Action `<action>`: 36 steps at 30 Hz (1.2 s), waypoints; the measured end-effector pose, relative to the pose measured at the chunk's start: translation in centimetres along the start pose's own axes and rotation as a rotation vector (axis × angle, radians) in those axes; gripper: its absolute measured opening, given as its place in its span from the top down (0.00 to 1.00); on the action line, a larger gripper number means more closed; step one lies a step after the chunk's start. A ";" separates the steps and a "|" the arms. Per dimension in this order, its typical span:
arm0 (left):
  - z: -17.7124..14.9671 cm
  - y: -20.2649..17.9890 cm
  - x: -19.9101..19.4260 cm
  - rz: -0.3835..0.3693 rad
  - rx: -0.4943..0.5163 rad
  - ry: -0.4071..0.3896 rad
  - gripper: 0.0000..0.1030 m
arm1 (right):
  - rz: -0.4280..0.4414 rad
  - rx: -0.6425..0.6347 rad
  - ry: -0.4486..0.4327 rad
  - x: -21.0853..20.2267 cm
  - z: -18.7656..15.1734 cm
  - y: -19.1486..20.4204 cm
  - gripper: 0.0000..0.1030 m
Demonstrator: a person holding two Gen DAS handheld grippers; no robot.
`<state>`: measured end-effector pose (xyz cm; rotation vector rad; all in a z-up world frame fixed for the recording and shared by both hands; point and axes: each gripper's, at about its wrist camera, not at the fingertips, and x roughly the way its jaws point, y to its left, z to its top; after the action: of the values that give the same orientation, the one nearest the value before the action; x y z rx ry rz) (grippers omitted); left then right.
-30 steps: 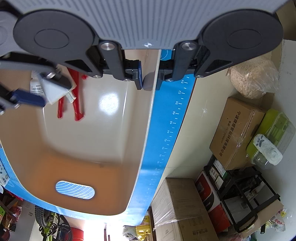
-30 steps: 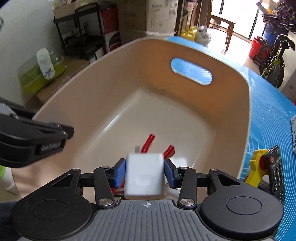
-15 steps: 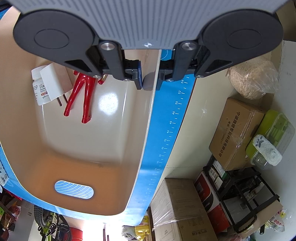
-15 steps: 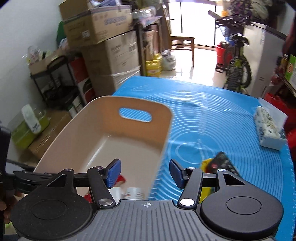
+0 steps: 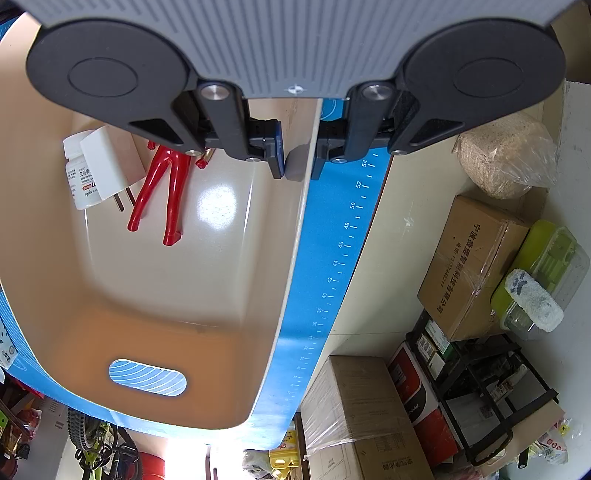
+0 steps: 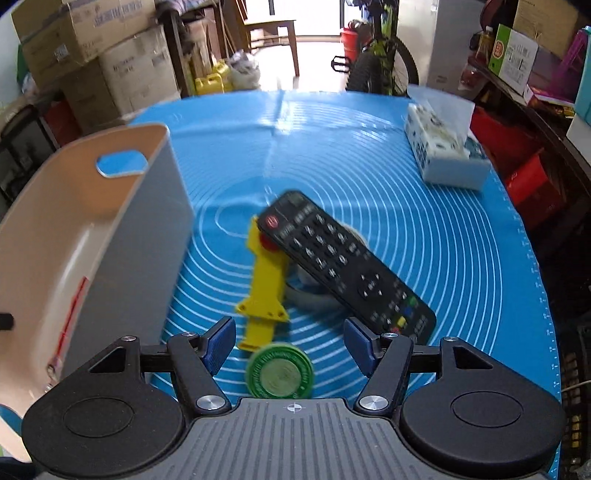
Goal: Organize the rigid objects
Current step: 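Grasp the green ointment tin with the right gripper, then carry the green tin into the basket and release it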
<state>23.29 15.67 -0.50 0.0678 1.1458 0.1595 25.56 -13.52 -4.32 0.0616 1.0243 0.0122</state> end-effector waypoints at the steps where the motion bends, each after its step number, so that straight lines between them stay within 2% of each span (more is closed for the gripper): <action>1: 0.0 0.0 0.0 0.000 0.000 0.000 0.85 | 0.001 -0.006 0.007 0.4 -0.2 0.0 0.30; 5: 0.0 0.0 0.0 0.000 -0.001 0.000 0.85 | 0.024 -0.054 -0.002 1.2 -1.0 0.2 0.30; 8: 0.0 0.0 0.0 0.000 0.000 0.000 0.85 | 0.025 -0.085 0.022 2.1 -1.4 0.5 0.30; 14: 0.0 0.0 0.1 0.000 0.000 0.001 0.85 | 0.027 -0.101 0.057 3.8 -1.8 0.5 0.31; 17: 0.0 0.0 0.1 0.001 0.000 0.000 0.85 | 0.029 -0.120 0.043 3.7 -1.9 0.8 0.33; 19: 0.0 0.0 0.1 0.001 0.000 0.000 0.85 | 0.026 -0.127 0.039 3.6 -2.0 0.8 0.43; 21: 0.0 0.0 0.1 0.000 -0.001 0.001 0.85 | 0.027 -0.132 0.034 3.6 -2.1 0.8 0.46; 24: 0.0 0.0 0.1 0.000 0.000 0.001 0.85 | 0.027 -0.142 0.032 3.5 -2.2 1.0 0.46; 31: 0.0 0.0 0.1 0.001 0.000 0.001 0.85 | 0.027 -0.137 -0.013 1.8 -1.7 1.6 0.47; 36: 0.0 0.0 0.1 0.001 0.000 0.001 0.85 | 0.041 -0.110 -0.083 -0.5 -0.7 1.6 0.47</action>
<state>23.37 15.72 -0.59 0.0689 1.1465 0.1603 24.71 -11.93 -4.13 -0.0168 0.9377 0.1027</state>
